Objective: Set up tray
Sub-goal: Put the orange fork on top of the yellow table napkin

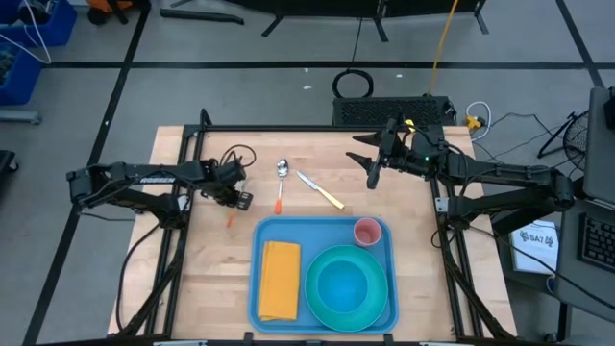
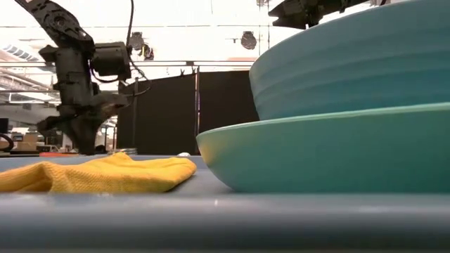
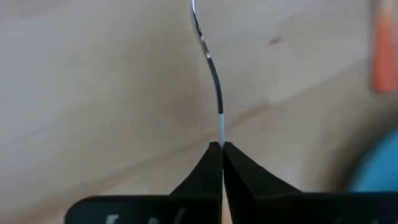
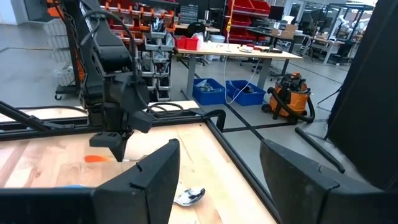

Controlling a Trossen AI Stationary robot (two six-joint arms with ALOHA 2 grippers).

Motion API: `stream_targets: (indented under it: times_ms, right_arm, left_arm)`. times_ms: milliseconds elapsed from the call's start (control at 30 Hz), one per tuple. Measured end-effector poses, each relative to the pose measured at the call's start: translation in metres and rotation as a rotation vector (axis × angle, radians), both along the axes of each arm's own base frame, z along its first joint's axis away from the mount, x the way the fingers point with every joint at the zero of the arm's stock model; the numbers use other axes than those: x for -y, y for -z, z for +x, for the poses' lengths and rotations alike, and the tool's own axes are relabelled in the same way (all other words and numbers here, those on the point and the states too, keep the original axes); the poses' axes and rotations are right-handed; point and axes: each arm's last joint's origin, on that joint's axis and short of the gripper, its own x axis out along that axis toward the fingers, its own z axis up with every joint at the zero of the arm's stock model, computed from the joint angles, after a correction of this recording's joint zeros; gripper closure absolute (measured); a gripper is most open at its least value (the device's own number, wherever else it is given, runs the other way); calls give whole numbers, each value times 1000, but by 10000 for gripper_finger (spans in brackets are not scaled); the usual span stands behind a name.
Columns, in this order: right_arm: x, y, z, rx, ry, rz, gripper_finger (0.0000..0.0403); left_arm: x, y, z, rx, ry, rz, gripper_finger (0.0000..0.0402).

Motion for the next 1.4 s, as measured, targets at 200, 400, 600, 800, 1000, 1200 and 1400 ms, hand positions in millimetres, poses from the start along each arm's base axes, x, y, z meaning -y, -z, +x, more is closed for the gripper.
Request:
stream_targets:
  times_ms: [200,400,600,800,1000,1200,1400]
  right_arm:
    - [0,0,0,0,0,0,190]
    - [0,0,0,2,0,-1,190]
    - [0,-1,0,5,0,-2,190]
    - [0,-3,0,28,0,-7,190]
    - [0,-5,0,54,-2,-12,190]
    - [0,-5,0,58,-2,-1,190]
    - [0,-6,1,71,-2,4,190]
  left_arm:
    - [22,-30,17,18,87,7,401]
    - [46,-61,34,77,131,28,401]
    - [78,-76,48,211,143,-12,401]
    - [117,-74,61,322,126,-18,401]
    - [155,-58,72,347,97,-52,401]
    - [188,-35,82,353,94,-111,401]
    - [211,-17,89,397,68,-119,401]
